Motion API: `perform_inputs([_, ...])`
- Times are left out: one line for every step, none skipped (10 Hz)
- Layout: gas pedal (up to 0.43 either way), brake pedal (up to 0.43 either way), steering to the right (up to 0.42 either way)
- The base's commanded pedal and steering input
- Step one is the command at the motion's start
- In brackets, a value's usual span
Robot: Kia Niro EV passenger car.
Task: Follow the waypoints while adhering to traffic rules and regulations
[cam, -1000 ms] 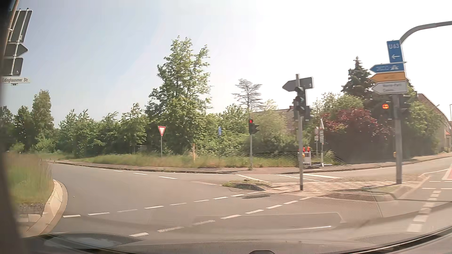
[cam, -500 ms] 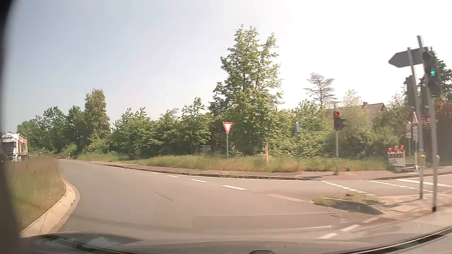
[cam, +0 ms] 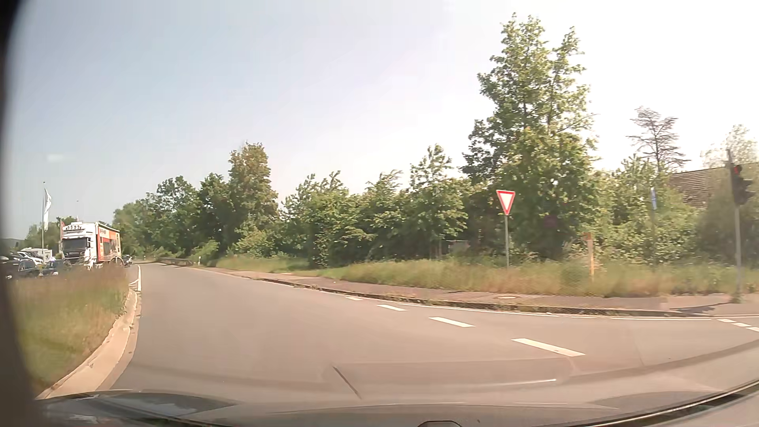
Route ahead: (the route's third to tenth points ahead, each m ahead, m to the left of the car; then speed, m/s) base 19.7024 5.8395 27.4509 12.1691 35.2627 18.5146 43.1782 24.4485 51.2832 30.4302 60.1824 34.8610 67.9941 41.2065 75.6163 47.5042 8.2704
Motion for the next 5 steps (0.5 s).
perform_inputs([0.260,0.000,-0.229])
perform_inputs([0.268,0.000,-0.221])
perform_inputs([0.268,0.000,-0.213])
perform_inputs([0.280,0.000,-0.204])
perform_inputs([0.287,0.000,-0.193])
